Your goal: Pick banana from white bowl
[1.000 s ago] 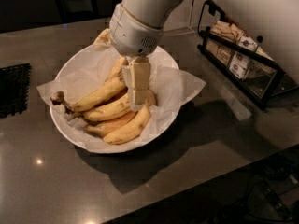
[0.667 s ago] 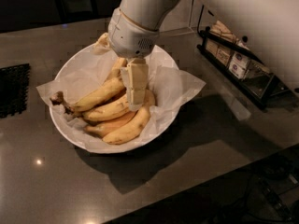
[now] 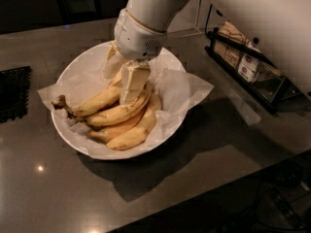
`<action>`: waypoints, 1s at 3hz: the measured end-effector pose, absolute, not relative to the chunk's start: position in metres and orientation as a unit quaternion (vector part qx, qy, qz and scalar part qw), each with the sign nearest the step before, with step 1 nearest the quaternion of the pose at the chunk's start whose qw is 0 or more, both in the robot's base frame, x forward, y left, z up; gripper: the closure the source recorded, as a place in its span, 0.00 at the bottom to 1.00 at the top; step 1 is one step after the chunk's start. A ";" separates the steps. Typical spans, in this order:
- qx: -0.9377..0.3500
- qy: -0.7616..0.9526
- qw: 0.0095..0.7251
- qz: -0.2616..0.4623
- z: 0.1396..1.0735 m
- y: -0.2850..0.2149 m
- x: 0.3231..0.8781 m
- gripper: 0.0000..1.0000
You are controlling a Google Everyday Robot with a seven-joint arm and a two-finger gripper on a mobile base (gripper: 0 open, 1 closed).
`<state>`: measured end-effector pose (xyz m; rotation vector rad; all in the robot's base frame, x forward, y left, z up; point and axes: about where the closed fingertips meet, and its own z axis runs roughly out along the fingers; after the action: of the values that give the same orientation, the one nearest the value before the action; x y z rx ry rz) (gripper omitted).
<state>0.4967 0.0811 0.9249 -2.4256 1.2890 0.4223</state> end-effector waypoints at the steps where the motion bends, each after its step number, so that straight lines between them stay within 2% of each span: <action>1: -0.859 0.456 0.180 0.149 0.925 0.081 0.497 0.55; 2: -0.859 0.456 0.180 0.149 0.925 0.081 0.497 0.49; 3: -0.858 0.456 0.180 0.149 0.925 0.081 0.497 0.36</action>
Offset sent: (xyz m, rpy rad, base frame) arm 0.0000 0.0000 0.0000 0.0000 0.0000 0.0000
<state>0.4967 0.0812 0.9249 -2.4255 1.2890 0.4222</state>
